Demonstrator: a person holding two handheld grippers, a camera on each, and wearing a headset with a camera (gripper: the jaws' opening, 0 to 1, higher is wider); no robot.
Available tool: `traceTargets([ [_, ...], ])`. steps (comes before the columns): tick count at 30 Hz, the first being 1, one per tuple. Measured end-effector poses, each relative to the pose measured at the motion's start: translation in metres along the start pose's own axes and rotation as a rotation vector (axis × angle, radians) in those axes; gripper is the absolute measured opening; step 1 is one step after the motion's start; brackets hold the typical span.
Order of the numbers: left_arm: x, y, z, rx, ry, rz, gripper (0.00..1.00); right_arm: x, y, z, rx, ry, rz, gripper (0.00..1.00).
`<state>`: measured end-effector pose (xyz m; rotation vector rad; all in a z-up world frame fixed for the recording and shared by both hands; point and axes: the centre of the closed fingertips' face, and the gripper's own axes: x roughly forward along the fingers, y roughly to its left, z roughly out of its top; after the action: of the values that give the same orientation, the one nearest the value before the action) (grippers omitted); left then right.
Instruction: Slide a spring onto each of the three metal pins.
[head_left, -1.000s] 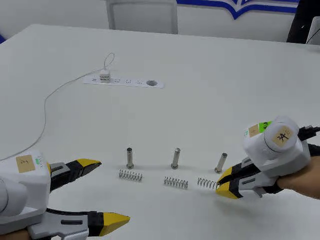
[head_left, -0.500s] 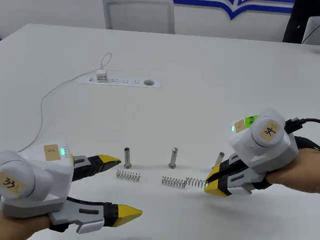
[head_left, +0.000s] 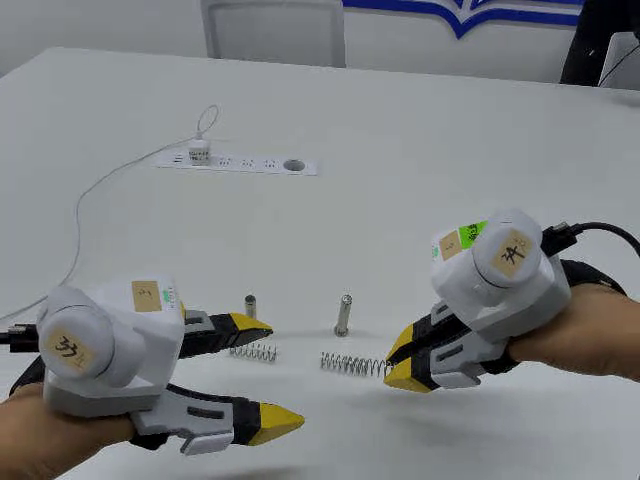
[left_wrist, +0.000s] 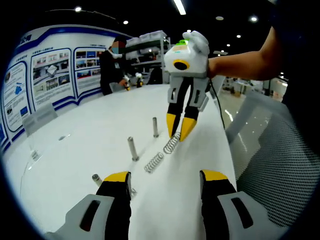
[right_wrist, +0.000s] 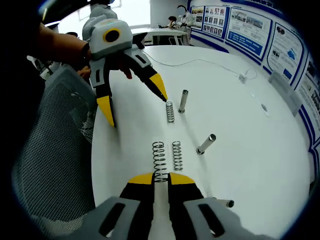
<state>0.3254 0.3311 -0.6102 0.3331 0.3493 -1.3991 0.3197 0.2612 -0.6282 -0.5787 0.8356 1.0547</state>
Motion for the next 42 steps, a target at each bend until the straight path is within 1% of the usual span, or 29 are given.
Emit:
traceTargets([
  [3,0.004,-0.003,0.001,0.011,0.002,-0.017,0.53,0.001,0.003,0.006,-0.018,-0.001,0.009,0.11],
  [11,0.01,-0.013,0.004,0.038,0.008,-0.052,0.47,0.004,0.01,0.014,-0.059,0.004,0.028,0.11],
  [22,0.015,-0.02,0.007,0.076,0.01,-0.08,0.34,0.007,0.021,0.025,-0.116,0.01,0.057,0.11],
  [33,0.018,-0.026,0.009,0.104,0.007,-0.1,0.21,0.009,0.029,0.029,-0.153,0.012,0.077,0.11],
  [40,0.019,-0.028,0.007,0.126,0.019,-0.104,0.13,0.009,0.032,0.029,-0.168,0.014,0.084,0.11],
  [42,0.019,-0.028,0.006,0.13,0.02,-0.106,0.12,0.01,0.033,0.029,-0.172,0.015,0.086,0.11],
])
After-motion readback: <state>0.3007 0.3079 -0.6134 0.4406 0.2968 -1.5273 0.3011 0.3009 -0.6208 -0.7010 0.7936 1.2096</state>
